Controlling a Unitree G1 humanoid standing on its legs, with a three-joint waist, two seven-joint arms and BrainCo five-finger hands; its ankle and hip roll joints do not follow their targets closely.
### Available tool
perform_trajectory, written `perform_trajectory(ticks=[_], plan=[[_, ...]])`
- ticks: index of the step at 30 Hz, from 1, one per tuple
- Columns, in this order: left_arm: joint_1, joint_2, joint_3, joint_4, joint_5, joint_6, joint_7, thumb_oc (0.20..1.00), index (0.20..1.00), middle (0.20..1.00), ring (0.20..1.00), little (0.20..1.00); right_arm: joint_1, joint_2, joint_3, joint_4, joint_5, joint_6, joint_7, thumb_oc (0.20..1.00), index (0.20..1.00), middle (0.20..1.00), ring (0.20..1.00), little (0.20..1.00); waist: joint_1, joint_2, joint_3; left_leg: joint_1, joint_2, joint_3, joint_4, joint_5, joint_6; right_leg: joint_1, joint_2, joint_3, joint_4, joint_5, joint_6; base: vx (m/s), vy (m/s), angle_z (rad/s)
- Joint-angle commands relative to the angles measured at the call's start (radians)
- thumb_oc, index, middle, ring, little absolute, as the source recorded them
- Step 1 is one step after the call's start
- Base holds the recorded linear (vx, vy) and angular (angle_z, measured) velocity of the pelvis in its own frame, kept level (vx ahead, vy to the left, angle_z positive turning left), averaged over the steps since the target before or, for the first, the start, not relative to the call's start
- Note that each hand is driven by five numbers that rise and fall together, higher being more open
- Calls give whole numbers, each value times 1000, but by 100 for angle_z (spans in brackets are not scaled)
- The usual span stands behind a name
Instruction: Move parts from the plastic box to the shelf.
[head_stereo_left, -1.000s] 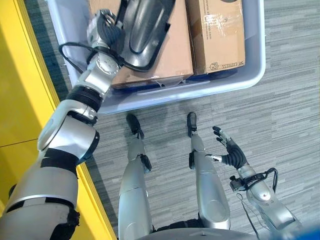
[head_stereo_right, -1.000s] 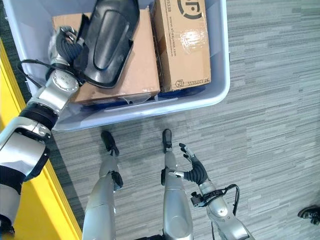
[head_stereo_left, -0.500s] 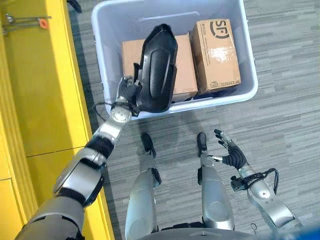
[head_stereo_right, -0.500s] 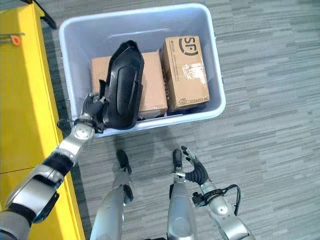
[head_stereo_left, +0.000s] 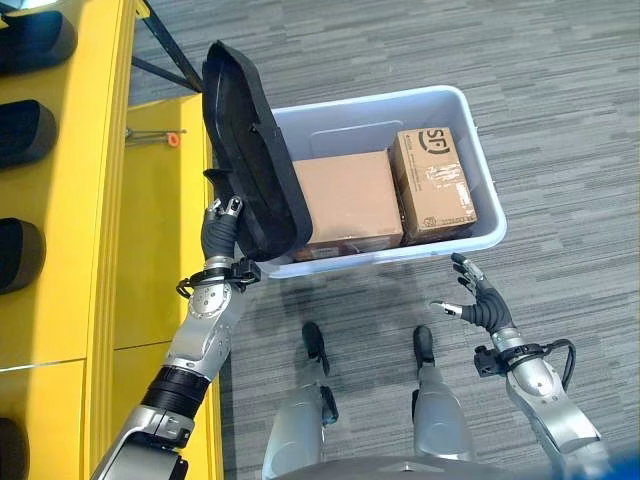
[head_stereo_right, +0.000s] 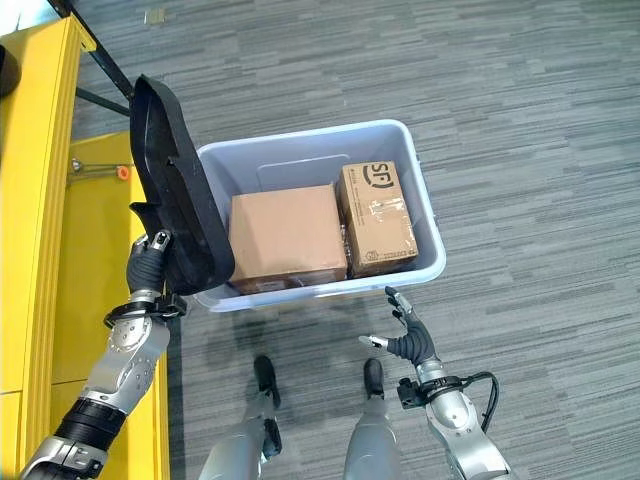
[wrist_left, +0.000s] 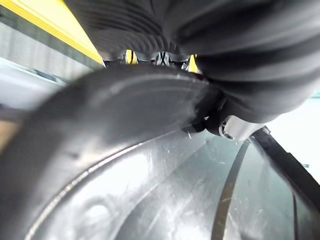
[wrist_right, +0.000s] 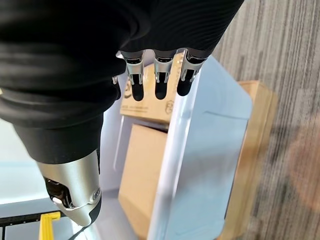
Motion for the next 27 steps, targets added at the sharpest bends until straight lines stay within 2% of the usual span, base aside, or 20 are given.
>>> perform_trajectory(ticks=[1,4,7,10,16,18,19,20,21,22,24,25,26,27], plan=[[-31,59,84,-63,34,-83,-43,200,200,200,200,200,1,-15,-32,-25,-24,-26,25,1000,1000,1000,1000,1000,0,-28,-23,48,133,-58,104,-97,-89,-22,-23,18,126,-82,-12,22,-39,-4],[42,82,127,-124,103,-72,-59,200,200,200,200,200,0,-17,-44,-24,-19,-26,39,1000,1000,1000,1000,1000,9,-20,-38,69,142,-63,115,-104,-89,-6,-11,21,157,-111,-18,6,-33,-2],[144,110,189,-180,216,-54,-67,200,200,200,200,200,-3,-15,-59,-22,-13,-24,57,1000,1000,1000,1000,1000,24,-5,-52,98,157,-75,123,-101,-87,7,18,22,233,-172,-32,6,-78,-1],[215,113,234,-215,260,-51,-70,200,200,200,200,200,-9,-19,-59,-18,-9,-25,71,1000,1000,1000,1000,1000,35,6,-52,112,172,-89,127,-89,-86,0,42,20,326,-225,-51,-44,-106,14],[388,71,343,-273,326,-23,-78,200,200,200,200,200,-27,-45,-53,-32,5,-22,105,1000,1000,1000,1000,1000,78,19,-33,126,221,-154,137,-39,-80,-26,99,-22,549,-373,-118,-93,-195,31],[463,41,387,-301,368,-7,-85,200,200,200,200,200,-42,-65,-56,-47,14,-19,117,1000,1000,1000,1000,1000,107,17,-10,116,238,-197,141,17,-83,-32,123,-62,607,-411,-153,-164,-330,41],[478,40,404,-301,409,4,-85,200,200,200,200,200,-49,-70,-58,-46,12,-18,122,1000,1000,1000,1000,1000,120,19,-5,106,245,-211,132,57,-89,-33,132,-83,614,-423,-160,-112,-191,54],[478,40,404,-303,409,5,-85,200,200,200,200,200,-50,-70,-58,-46,12,-18,122,1000,1000,1000,1000,1000,118,22,-6,103,248,-214,129,63,-89,-36,136,-86,612,-419,-161,-83,-167,70],[498,27,406,-307,415,4,-92,200,200,200,200,200,-50,-75,-65,-48,12,-16,122,1000,1000,1000,1000,1000,127,24,-1,94,248,-229,118,94,-91,-32,140,-100,612,-423,-167,-124,-190,86],[502,10,400,-291,415,2,-99,200,200,200,200,200,-47,-89,-83,-46,6,-15,120,1000,1000,1000,1000,1000,142,23,11,65,231,-218,103,148,-100,-9,126,-143,589,-422,-174,-165,-244,137],[507,-17,382,-261,414,1,-111,200,200,200,200,200,-32,-102,-109,-47,-10,-14,118,1000,1000,1000,1000,1000,148,11,9,63,188,-172,135,86,-80,9,93,-191,518,-381,-172,-213,-181,158],[508,-17,381,-261,414,1,-111,200,200,200,200,200,-32,-102,-109,-47,-10,-14,118,1000,1000,1000,1000,1000,147,12,9,61,188,-174,138,84,-79,11,93,-193,516,-380,-172,-199,-137,111],[504,-40,366,-249,408,0,-120,200,200,200,200,200,-19,-101,-128,-43,-21,-14,113,1000,1000,1000,1000,1000,143,6,-9,101,163,-143,191,-7,-83,33,58,-237,435,-356,-163,-117,-76,97],[502,-43,357,-254,410,0,-124,200,200,200,200,200,-16,-100,-133,-44,-20,-15,111,1000,1000,1000,1000,1000,137,8,-12,116,165,-130,208,-25,-81,38,48,-256,420,-343,-164,-116,-76,89]])
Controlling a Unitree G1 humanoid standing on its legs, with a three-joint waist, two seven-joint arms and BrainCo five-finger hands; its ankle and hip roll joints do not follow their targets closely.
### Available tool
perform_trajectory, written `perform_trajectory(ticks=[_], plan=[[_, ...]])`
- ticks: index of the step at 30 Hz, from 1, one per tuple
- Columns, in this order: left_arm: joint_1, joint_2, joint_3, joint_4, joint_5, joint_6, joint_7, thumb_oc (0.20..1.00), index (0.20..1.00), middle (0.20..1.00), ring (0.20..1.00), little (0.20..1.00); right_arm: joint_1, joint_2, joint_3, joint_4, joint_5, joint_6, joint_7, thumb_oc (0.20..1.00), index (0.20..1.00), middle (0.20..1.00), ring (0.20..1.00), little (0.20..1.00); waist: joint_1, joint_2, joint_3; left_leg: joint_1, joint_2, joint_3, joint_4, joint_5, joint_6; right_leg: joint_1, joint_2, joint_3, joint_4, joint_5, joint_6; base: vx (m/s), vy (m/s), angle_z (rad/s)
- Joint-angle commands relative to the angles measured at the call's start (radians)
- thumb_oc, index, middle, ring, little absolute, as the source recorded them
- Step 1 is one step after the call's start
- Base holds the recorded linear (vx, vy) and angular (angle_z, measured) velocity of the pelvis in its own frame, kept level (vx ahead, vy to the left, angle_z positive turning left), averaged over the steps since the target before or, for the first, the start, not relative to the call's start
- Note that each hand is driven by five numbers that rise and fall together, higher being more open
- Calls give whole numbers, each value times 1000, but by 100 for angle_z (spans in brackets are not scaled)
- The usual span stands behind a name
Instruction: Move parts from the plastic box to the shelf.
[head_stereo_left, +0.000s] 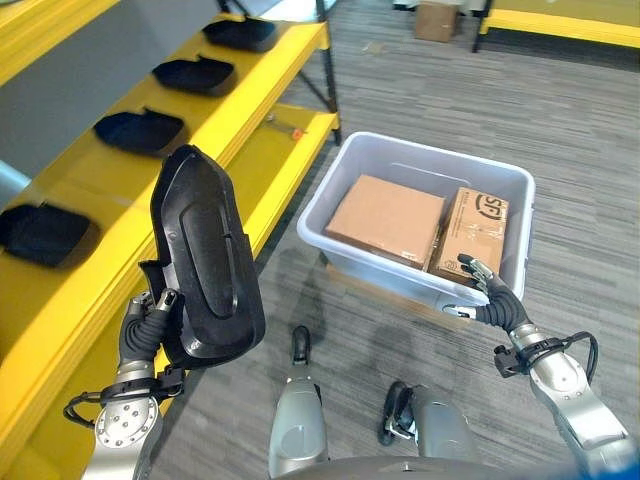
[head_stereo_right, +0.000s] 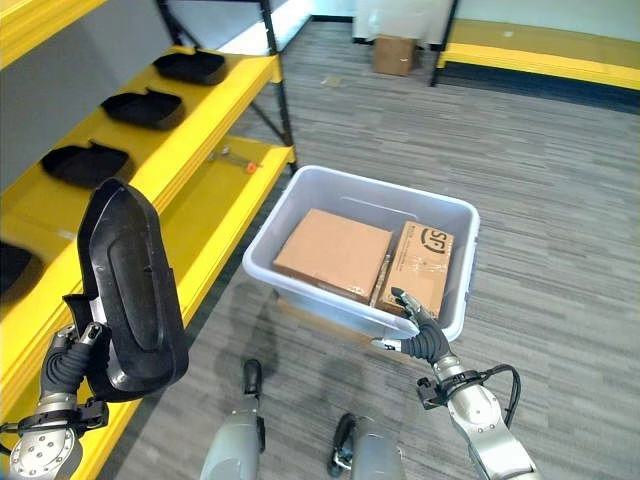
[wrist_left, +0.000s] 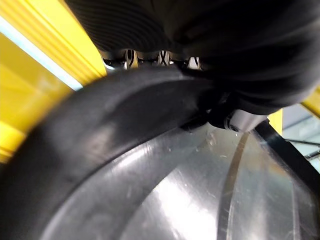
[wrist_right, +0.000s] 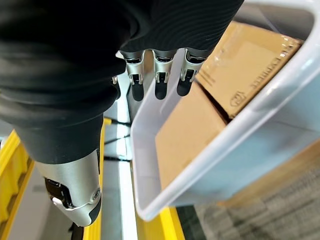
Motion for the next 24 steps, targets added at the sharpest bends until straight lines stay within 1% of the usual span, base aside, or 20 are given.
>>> perform_trajectory(ticks=[1,5,6,7,8,10,11,12,14,16,18,20,22,23,24], plan=[[-65,4,22,-81,7,-71,-15,200,200,200,200,200,-4,-43,-33,-22,-21,-47,-14,1000,1000,1000,1000,1000,-59,31,-28,133,49,19,-84,148,-47,108,-46,78,-92,-25,106,-65,-4,114],[-81,-10,-6,-81,0,-66,-32,200,200,200,200,200,0,-31,-44,-19,-20,-41,-14,1000,1000,1000,1000,1000,-84,51,-50,212,61,62,-53,94,-49,115,-90,-4,-124,14,112,-71,69,131],[-85,-9,-9,-83,4,-65,-36,200,200,200,200,200,2,-28,-50,-19,-20,-36,-13,1000,1000,1000,1000,1000,-91,61,-53,244,57,66,-66,78,-51,107,-108,-29,-123,29,120,-69,190,146],[-87,-11,-7,-89,8,-62,-35,200,200,200,200,200,1,-27,-52,-23,-23,-34,-12,1000,1000,1000,1000,1000,-98,68,-53,263,60,77,-89,73,-53,101,-125,-43,-107,34,128,-50,213,141],[-87,-8,-10,-100,17,-60,-36,200,200,200,200,200,3,-23,-62,-28,-20,-30,-17,1000,1000,1000,1000,1000,-100,76,-53,253,55,95,-127,68,-48,102,-145,-56,-97,44,139,15,200,91],[-69,-7,-4,-111,22,-63,-43,200,200,200,200,200,16,-23,-71,-37,-26,-29,-7,1000,1000,1000,1000,1000,-96,85,-52,251,38,96,-153,41,-42,101,-170,-61,-67,52,152,86,214,96],[-54,2,6,-119,35,-65,-41,200,200,200,200,200,29,-19,-80,-38,-24,-27,-1,1000,1000,1000,1000,1000,-88,86,-45,248,24,93,-158,26,-35,109,-187,-62,-61,66,159,81,180,124],[-53,2,6,-120,35,-65,-41,200,200,200,200,200,31,-18,-80,-39,-23,-27,-1,1000,1000,1000,1000,1000,-89,85,-45,248,22,92,-157,24,-34,111,-190,-63,-61,67,161,63,185,92],[-45,13,11,-129,41,-67,-43,200,200,200,200,200,39,-12,-86,-39,-19,-25,7,1000,1000,1000,1000,1000,-80,78,-36,240,3,84,-147,5,-25,124,-217,-77,-60,85,175,45,179,-3],[-44,22,16,-137,50,-69,-41,200,200,200,200,200,43,-5,-84,-39,-26,-22,16,1000,1000,1000,1000,1000,-71,66,-25,227,-28,71,-137,-24,-14,129,-244,-86,-78,118,200,36,242,13],[-39,27,23,-148,57,-68,-39,200,200,200,200,200,41,1,-79,-37,-27,-19,22,1000,1000,1000,1000,1000,-66,56,-19,214,-50,60,-124,-41,-3,133,-255,-85,-101,145,215,15,171,41],[-34,33,30,-155,61,-70,-38,200,200,200,200,200,42,3,-82,-41,-27,-18,26,1000,1000,1000,1000,1000,-60,43,-13,197,-72,53,-110,-60,7,137,-271,-86,-129,179,235,16,211,-39],[-29,39,34,-158,73,-70,-38,200,200,200,200,200,44,12,-81,-43,-28,-16,30,1000,1000,1000,1000,1000,-52,32,-8,173,-106,38,-94,-83,22,142,-289,-89,-171,216,254,21,298,-15],[-28,44,42,-164,78,-71,-34,200,200,200,200,200,41,17,-79,-39,-32,-16,28,1000,1000,1000,1000,1000,-48,24,-4,153,-135,29,-65,-107,41,143,-304,-82,-182,242,264,34,302,22],[-28,47,44,-167,81,-71,-35,200,200,200,200,200,39,20,-77,-36,-34,-14,26,1000,1000,1000,1000,1000,-48,20,-1,141,-153,23,-44,-122,53,141,-315,-71,-180,256,269,50,306,26]])
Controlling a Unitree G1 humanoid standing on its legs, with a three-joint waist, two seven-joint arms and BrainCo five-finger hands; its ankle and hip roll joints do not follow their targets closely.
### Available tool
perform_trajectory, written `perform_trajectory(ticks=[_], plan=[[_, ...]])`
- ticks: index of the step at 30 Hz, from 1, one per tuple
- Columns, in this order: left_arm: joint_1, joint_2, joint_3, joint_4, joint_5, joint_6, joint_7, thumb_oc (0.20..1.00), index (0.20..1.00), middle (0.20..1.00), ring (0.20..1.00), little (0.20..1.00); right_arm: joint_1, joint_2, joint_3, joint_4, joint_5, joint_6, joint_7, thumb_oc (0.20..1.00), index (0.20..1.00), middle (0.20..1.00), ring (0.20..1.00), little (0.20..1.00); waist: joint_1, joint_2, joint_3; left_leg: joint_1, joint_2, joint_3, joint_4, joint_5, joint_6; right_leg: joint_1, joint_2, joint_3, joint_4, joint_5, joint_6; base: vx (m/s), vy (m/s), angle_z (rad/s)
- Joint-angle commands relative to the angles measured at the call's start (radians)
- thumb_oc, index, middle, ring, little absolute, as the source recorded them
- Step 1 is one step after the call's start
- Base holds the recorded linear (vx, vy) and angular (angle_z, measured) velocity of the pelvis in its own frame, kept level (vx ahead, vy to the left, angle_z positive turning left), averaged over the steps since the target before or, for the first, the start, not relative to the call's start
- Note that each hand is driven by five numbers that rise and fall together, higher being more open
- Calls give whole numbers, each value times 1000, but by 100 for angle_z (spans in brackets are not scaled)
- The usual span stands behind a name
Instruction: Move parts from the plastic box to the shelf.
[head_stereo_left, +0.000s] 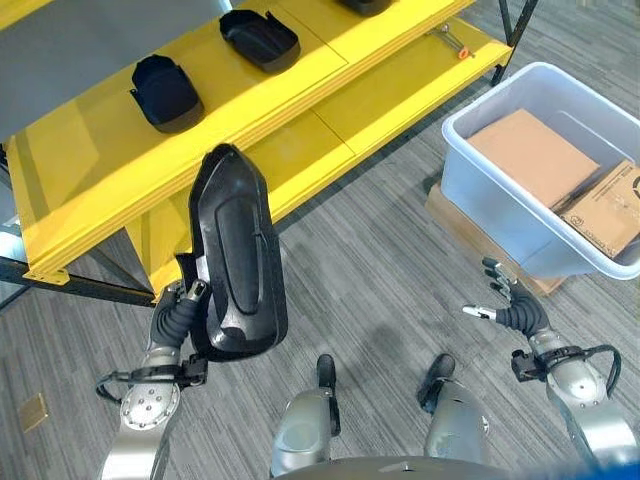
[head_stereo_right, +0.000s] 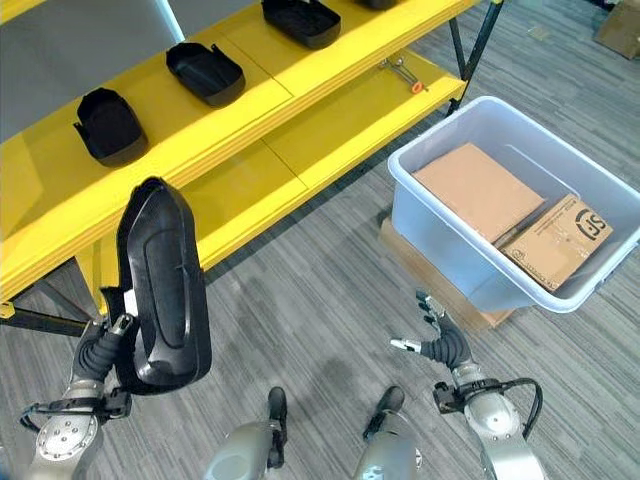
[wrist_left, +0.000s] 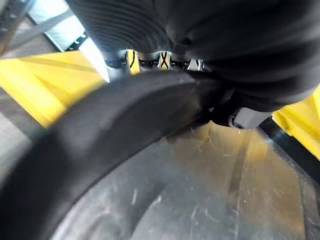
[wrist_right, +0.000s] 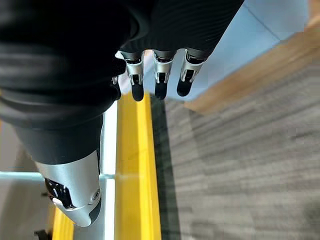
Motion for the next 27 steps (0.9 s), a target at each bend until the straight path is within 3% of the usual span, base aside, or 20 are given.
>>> perform_trajectory(ticks=[1,6,7,8,9,10,11,13,16,17,19,20,24,27], plan=[[17,30,101,-110,28,-69,22,200,200,200,200,200,-34,-13,26,-39,-11,-40,-6,1000,1000,1000,1000,1000,-17,9,-37,-18,-1,-68,34,-52,20,109,-64,28,33,59,70,35,166,25],[17,46,101,-116,36,-68,16,200,200,200,200,200,-30,6,20,-37,-15,-40,-12,1000,1000,1000,1000,1000,-23,9,-36,-28,-48,-87,56,-74,55,100,-93,77,84,93,73,68,212,27],[8,55,97,-112,44,-66,23,200,200,200,200,200,-33,23,31,-29,-16,-40,-17,1000,1000,1000,1000,1000,-34,13,-29,-7,-78,-100,47,-80,82,52,-92,162,193,100,61,143,377,19],[7,58,97,-111,44,-66,23,200,200,200,200,200,-37,27,35,-26,-17,-39,-17,1000,1000,1000,1000,1000,-38,17,-24,2,-85,-107,39,-79,89,20,-75,207,227,102,55,55,316,42],[-7,67,87,-102,49,-66,27,200,200,200,200,200,-48,35,43,-23,-6,-44,-20,1000,1000,1000,1000,1000,-63,25,-16,6,-92,-125,15,-45,97,-47,16,306,239,80,19,87,155,52],[-20,71,77,-93,49,-65,27,200,200,200,200,200,-48,36,51,-21,11,-44,-17,1000,1000,1000,1000,1000,-96,26,-10,30,-98,-162,-16,-32,97,-117,177,417,211,6,-7,185,59,51],[-25,67,76,-85,54,-63,24,200,200,200,200,200,-40,34,52,-22,23,-42,-12,1000,1000,1000,1000,1000,-115,16,-5,46,-113,-193,-26,-35,93,-159,269,493,151,10,-9,291,-20,65],[-41,60,61,-70,57,-61,23,200,200,200,200,200,-39,26,61,-22,30,-44,-3,1000,1000,1000,1000,1000,-138,-10,-4,78,-141,-249,-41,-51,92,-216,358,546,4,68,10,287,-171,100],[-52,54,38,-61,58,-65,21,200,200,200,200,200,-33,26,60,-28,41,-47,0,1000,1000,1000,1000,1000,-154,-26,-14,92,-158,-293,-36,-61,85,-199,371,580,-65,103,24,154,-155,84],[-59,49,22,-61,70,-69,16,200,200,200,200,200,-14,20,54,-35,48,-50,4,1000,1000,1000,1000,1000,-155,-42,-36,93,-173,-311,-15,-77,75,-128,363,603,-119,124,9,226,-241,107],[-60,40,9,-62,62,-74,16,200,200,200,200,200,-27,11,58,-27,55,-55,-1,1000,1000,1000,1000,1000,-150,-35,-57,89,-164,-303,0,-90,72,-104,380,601,-124,121,-4,239,-242,106],[-45,28,15,-73,47,-81,23,200,200,200,200,200,-46,7,59,-21,66,-57,-13,1000,1000,1000,1000,1000,-131,-30,-86,99,-141,-303,-7,-92,66,-81,382,569,-121,105,-12,261,-240,103],[-48,25,11,-76,30,-74,32,200,200,200,200,200,-54,6,55,-13,79,-59,-30,1000,1000,1000,1000,1000,-131,-24,-102,110,-118,-325,-3,-100,47,-65,385,537,-104,63,-28,151,-155,19],[-50,14,9,-75,26,-73,27,200,200,200,200,200,-60,1,59,-5,82,-60,-34,1000,1000,1000,1000,1000,-131,-19,-97,72,-124,-319,129,-90,22,-29,385,515,-100,32,-48,90,-88,43]])
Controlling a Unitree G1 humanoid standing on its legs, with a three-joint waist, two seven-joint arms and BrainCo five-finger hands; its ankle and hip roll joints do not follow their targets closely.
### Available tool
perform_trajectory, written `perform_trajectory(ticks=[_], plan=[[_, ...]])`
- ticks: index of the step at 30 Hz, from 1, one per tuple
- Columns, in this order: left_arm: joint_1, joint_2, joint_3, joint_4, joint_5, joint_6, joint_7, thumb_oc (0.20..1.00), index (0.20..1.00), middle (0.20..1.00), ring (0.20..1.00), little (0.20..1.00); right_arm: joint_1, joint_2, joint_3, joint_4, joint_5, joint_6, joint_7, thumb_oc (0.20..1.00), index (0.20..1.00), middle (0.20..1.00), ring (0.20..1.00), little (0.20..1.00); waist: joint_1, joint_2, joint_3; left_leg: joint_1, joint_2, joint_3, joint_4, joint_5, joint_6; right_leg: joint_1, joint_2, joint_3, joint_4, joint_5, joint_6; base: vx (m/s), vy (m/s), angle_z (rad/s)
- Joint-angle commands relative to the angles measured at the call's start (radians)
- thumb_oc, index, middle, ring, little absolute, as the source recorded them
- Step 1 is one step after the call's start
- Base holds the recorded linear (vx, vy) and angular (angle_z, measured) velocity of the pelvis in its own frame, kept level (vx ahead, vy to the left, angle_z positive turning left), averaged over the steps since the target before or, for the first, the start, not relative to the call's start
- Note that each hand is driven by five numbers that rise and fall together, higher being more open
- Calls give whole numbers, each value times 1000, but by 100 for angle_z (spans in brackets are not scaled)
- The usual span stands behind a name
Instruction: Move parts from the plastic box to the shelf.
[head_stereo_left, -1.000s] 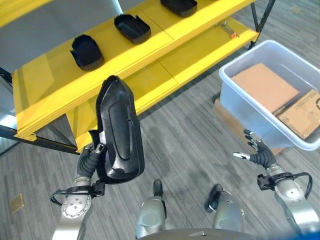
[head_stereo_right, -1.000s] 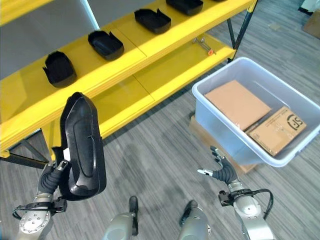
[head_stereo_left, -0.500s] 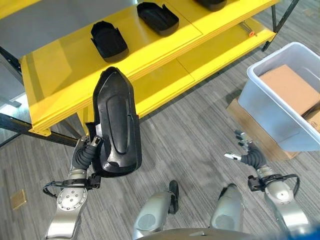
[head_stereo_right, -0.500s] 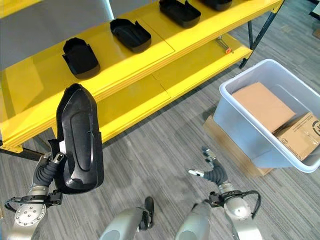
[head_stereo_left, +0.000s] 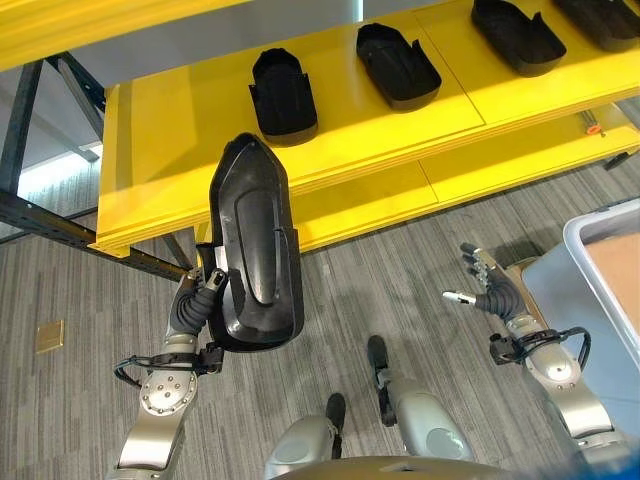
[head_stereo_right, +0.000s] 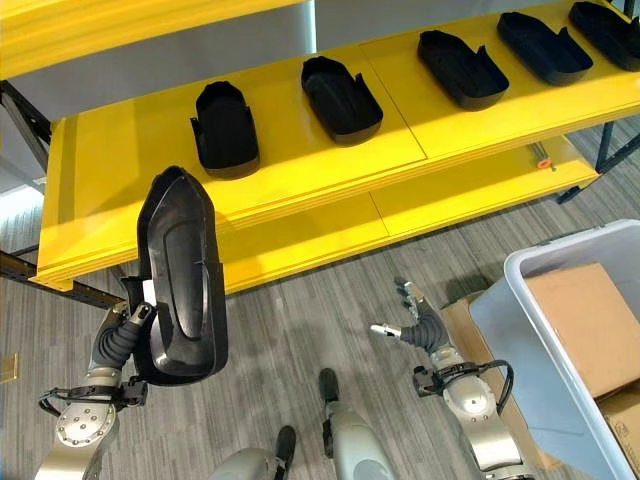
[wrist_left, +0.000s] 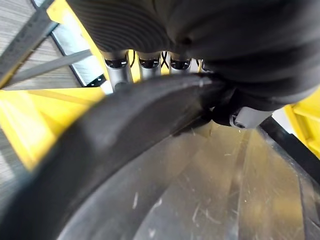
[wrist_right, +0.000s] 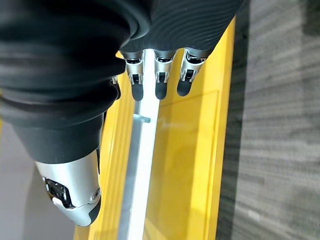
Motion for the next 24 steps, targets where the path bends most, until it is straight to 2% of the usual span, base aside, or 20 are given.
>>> perform_trajectory(ticks=[1,2,3,4,5,6,7,8,9,10,11,12,13,14,16,20,24], plan=[[23,25,67,-86,-40,-71,8,200,200,200,200,200,44,-22,0,-22,44,-52,-11,1000,1000,1000,1000,1000,-20,-6,-39,-128,-38,40,217,78,-37,48,-79,-7,-26,-48,103,15,-83,41],[17,29,62,-91,-48,-72,2,200,200,200,200,200,47,-28,-8,-21,45,-50,-14,1000,1000,1000,1000,1000,-8,-16,-9,-212,-48,80,366,152,-67,83,-100,-30,-25,-66,86,-41,-88,39],[10,33,62,-92,-51,-72,2,200,200,200,200,200,42,-29,-13,-21,44,-50,-20,1000,1000,1000,1000,1000,-11,-21,5,-261,-29,111,439,157,-67,86,-110,-48,-16,-73,79,-43,-104,53],[7,33,62,-93,-55,-70,4,200,200,200,200,200,43,-28,-20,-18,41,-51,-27,1000,1000,1000,1000,1000,-14,-28,10,-280,5,152,441,148,-55,94,-121,-62,-10,-86,77,1,-69,51],[5,34,65,-95,-59,-67,7,200,200,200,200,200,45,-24,-27,-17,35,-52,-38,1000,1000,1000,1000,1000,-17,-32,14,-293,84,186,411,144,-43,102,-134,-77,3,-102,78,53,-29,72],[1,36,68,-95,-59,-66,9,200,200,200,200,200,47,-19,-32,-14,33,-50,-46,1000,1000,1000,1000,1000,-20,-39,10,-297,131,200,364,151,-38,104,-148,-84,4,-105,82,177,86,92],[2,40,71,-94,-60,-64,27,200,200,200,200,200,58,-9,-42,-12,24,-54,-67,1000,1000,1000,1000,1000,-17,-37,1,-247,258,200,93,211,-61,113,-165,-96,31,-139,105,142,81,91],[1,40,71,-93,-59,-64,27,200,200,200,200,200,58,-9,-42,-12,24,-54,-67,1000,1000,1000,1000,1000,-17,-39,-1,-242,256,201,74,226,-62,110,-166,-96,30,-135,104,216,191,64],[-3,44,74,-88,-51,-57,44,200,200,200,200,200,67,-7,-48,-5,19,-54,-78,1000,1000,1000,1000,1000,-16,-25,-5,-254,356,197,-63,349,-99,106,-181,-96,64,-157,119,86,95,27],[-3,43,73,-87,-51,-56,45,200,200,200,200,200,67,-7,-48,-5,18,-54,-79,1000,1000,1000,1000,1000,-17,-24,-7,-245,359,198,-87,364,-104,102,-179,-98,70,-161,116,167,182,38],[-10,46,76,-84,-47,-53,48,200,200,200,200,200,72,-5,-56,-2,17,-53,-87,1000,1000,1000,1000,1000,-16,-14,-10,-253,392,225,-171,415,-125,110,-188,-106,87,-188,124,208,205,35],[-20,48,68,-75,-38,-50,51,200,200,200,200,200,82,1,-64,-1,11,-55,-96,1000,1000,1000,1000,1000,-17,4,-16,-243,412,282,-209,446,-150,122,-201,-116,116,-207,135,208,219,38],[-21,48,67,-74,-37,-50,51,200,200,200,200,200,84,1,-65,-2,10,-55,-96,1000,1000,1000,1000,1000,-13,3,-15,-236,413,287,-217,450,-151,121,-201,-113,119,-209,135,277,319,13],[-15,45,67,-70,-41,-57,49,200,200,200,200,200,91,17,-54,-9,-2,-58,-90,1000,1000,1000,1000,1000,-3,16,-25,-185,415,279,-238,423,-161,125,-203,-95,129,-222,149,135,177,-10],[-17,45,66,-71,-34,-59,50,200,200,200,200,200,92,24,-54,-6,-4,-61,-90,1000,1000,1000,1000,1000,3,24,-33,-190,408,283,-234,418,-164,130,-206,-97,112,-212,154,134,197,-64],[-39,72,52,-66,-23,-65,54,200,200,200,200,200,96,50,-67,4,-3,-58,-103,1000,1000,1000,1000,1000,10,5,-26,-252,351,288,-89,350,-153,185,-274,-96,76,-197,183,161,231,-22],[-51,97,51,-57,-28,-64,70,200,200,200,200,200,82,70,-46,11,0,-50,-102,1000,1000,1000,1000,1000,20,-16,-36,-278,299,290,-25,287,-133,226,-325,-103,10,-166,205,160,207,17]])
